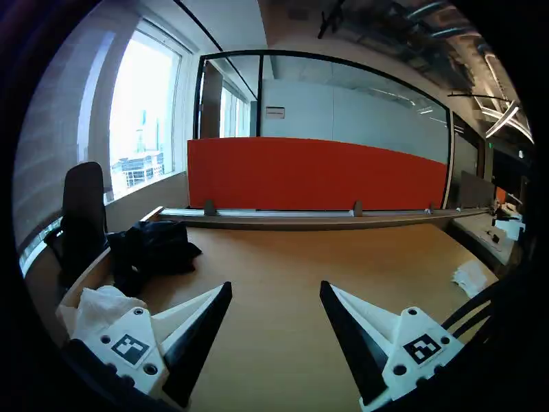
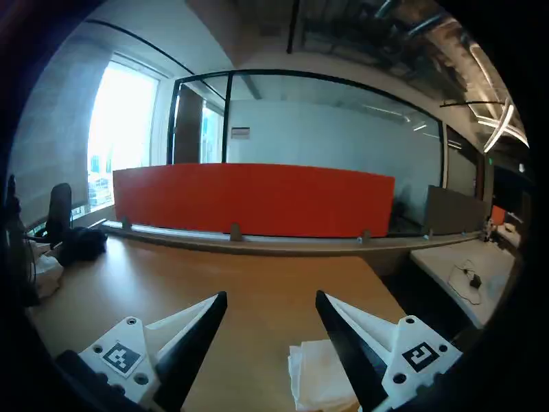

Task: Fold towel

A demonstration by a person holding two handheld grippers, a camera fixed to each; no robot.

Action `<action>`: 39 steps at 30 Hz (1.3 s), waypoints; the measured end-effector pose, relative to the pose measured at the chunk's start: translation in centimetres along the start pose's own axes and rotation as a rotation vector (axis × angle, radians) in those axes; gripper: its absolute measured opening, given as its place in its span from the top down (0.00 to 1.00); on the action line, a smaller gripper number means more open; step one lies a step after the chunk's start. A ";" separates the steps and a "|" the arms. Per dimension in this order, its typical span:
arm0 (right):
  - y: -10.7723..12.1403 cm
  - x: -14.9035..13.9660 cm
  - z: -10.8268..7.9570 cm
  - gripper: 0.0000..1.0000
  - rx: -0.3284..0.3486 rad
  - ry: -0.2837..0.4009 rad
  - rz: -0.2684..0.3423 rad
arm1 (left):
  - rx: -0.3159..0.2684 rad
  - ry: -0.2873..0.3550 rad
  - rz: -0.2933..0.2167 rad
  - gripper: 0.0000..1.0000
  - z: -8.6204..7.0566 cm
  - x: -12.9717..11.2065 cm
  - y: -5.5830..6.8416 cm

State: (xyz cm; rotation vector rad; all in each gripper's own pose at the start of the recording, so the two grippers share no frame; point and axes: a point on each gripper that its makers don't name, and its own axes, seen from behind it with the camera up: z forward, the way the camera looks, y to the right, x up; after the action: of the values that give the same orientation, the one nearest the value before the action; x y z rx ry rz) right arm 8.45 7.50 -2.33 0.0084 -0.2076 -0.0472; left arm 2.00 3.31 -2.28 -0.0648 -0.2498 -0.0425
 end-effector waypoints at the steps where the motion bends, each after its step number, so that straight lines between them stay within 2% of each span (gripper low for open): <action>1: -0.3 0.4 0.0 0.00 0.002 0.010 0.001 | 0.000 0.004 0.001 0.05 0.0 0.1 -0.1; 9: -2.1 3.2 0.2 0.00 -0.011 0.080 0.030 | 0.003 0.061 0.009 0.05 0.1 2.1 -1.0; 14: -3.5 4.3 0.2 0.00 -0.014 0.114 0.033 | -0.007 0.087 0.007 0.05 0.3 3.0 -1.1; 21: -5.6 4.9 0.4 0.00 -0.010 0.128 0.023 | -0.016 0.114 0.011 0.05 0.6 3.7 -1.2; 27: -7.3 5.5 0.6 0.00 -0.002 0.135 0.023 | -0.021 0.143 -0.005 0.05 0.9 4.0 -1.3; 39: -9.2 5.4 1.0 0.00 -0.013 0.152 0.014 | -0.011 0.216 0.024 0.05 1.4 3.6 -2.4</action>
State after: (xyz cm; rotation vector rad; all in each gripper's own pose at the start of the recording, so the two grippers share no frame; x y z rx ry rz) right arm 13.12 -1.94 -0.41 -0.0024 -0.0554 -0.0336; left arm 5.04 0.85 0.11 -0.0733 -0.0329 -0.0266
